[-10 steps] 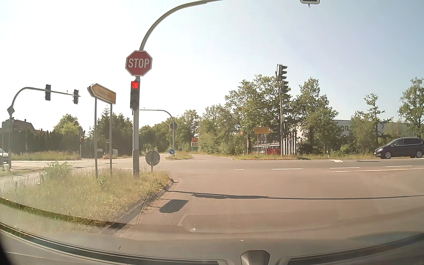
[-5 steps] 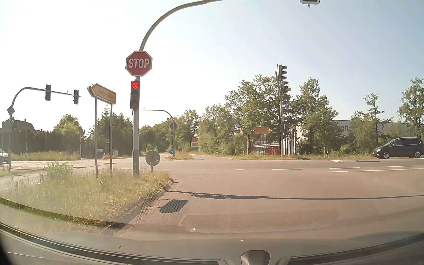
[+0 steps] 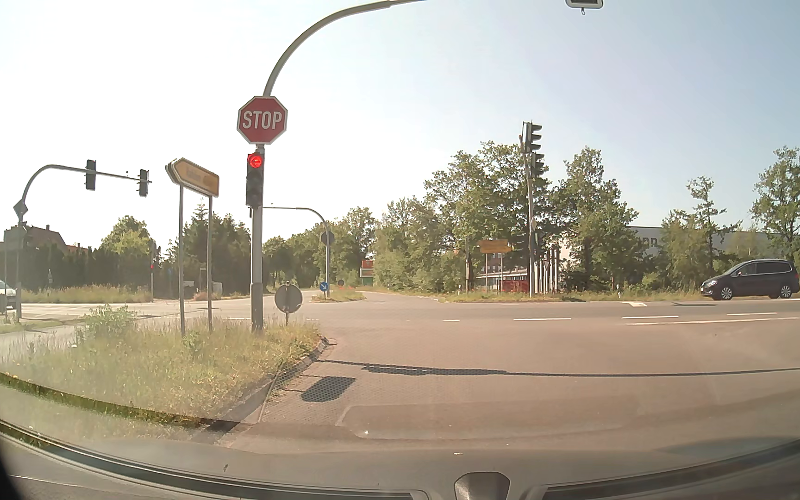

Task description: Follow the waypoints while adhering to traffic rules and regulations

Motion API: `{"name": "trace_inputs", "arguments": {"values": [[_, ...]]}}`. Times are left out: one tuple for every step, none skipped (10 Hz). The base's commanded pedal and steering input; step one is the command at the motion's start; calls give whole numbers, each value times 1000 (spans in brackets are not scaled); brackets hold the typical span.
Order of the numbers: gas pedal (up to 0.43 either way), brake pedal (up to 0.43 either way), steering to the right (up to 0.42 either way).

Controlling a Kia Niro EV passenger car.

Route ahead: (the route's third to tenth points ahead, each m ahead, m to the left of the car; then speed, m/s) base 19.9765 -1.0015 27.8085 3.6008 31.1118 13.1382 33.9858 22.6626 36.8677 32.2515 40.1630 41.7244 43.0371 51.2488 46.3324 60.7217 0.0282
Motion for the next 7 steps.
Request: {"name": "trace_inputs", "arguments": {"values": [[0,6,25],[0,6,25],[0,6,25],[0,6,25],[0,6,25],[0,6,25],[0,6,25]]}}
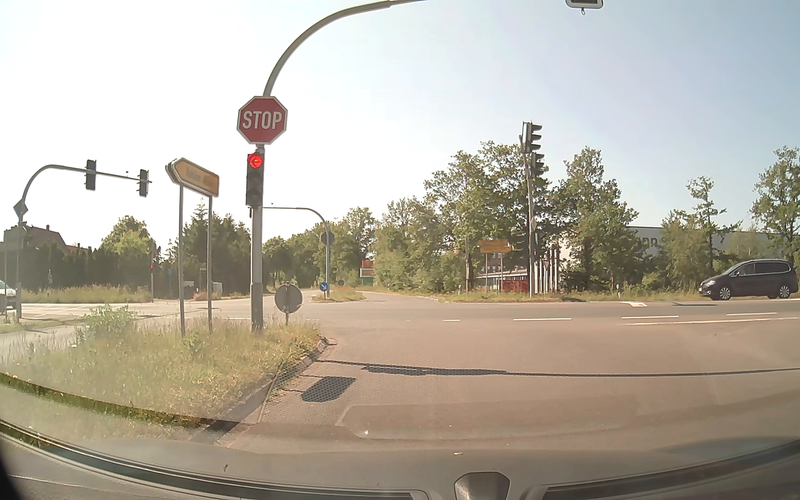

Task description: Follow the waypoints while adhering to traffic rules and regulations

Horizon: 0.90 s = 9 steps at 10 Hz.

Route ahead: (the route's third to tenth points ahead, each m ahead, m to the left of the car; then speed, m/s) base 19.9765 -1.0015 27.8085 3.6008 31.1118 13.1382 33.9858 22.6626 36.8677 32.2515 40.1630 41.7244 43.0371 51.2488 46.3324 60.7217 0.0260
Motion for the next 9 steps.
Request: {"name": "trace_inputs", "arguments": {"values": [[0,6,25],[0,6,25],[0,6,25],[0,6,25],[0,6,25],[0,6,25],[0,6,25],[0,6,25],[0,6,25]]}}
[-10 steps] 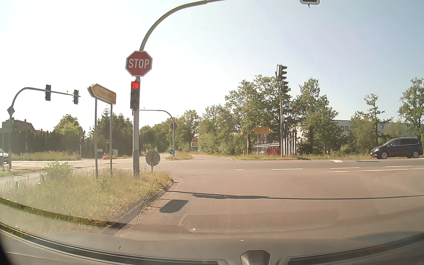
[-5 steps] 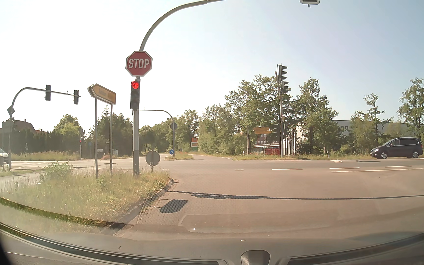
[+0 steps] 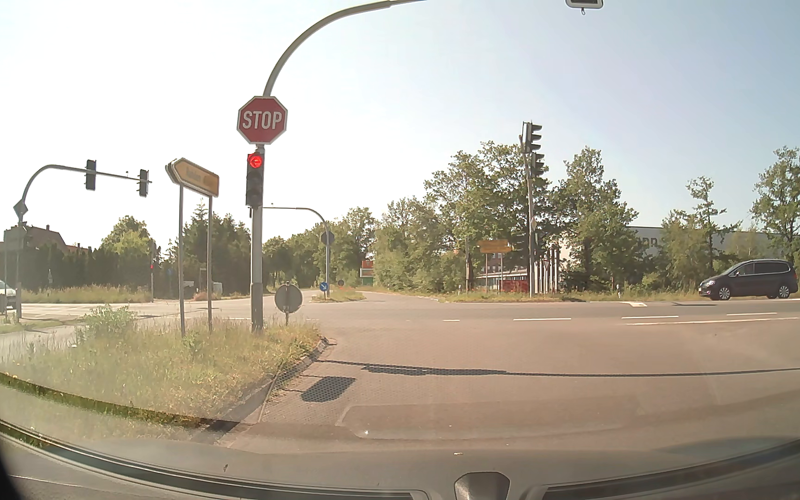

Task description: Follow the waypoints while adhering to traffic rules and regulations

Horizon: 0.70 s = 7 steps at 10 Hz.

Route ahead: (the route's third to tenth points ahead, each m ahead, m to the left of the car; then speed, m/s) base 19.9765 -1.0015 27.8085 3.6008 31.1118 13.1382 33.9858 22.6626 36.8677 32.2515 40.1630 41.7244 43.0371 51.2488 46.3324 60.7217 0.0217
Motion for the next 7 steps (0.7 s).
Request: {"name": "trace_inputs", "arguments": {"values": [[0,6,25],[0,6,25],[0,6,25],[0,6,25],[0,6,25],[0,6,25],[0,6,25]]}}
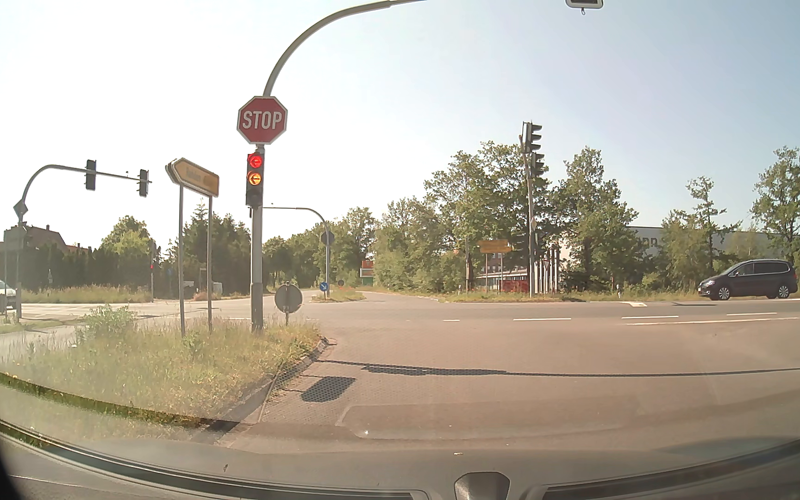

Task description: Follow the waypoints while adhering to traffic rules and regulations

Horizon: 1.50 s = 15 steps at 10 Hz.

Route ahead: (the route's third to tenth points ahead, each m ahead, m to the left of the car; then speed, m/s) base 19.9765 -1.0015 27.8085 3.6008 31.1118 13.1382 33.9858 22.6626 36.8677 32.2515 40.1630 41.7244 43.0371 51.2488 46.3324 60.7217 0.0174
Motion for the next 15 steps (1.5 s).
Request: {"name": "trace_inputs", "arguments": {"values": [[0,6,25],[0,6,25],[0,6,25],[0,6,25],[0,6,25],[0,6,25],[47,6,25],[130,6,25],[177,6,25],[209,6,25],[228,6,25],[268,6,25],[311,6,25],[331,6,25],[358,6,25]]}}
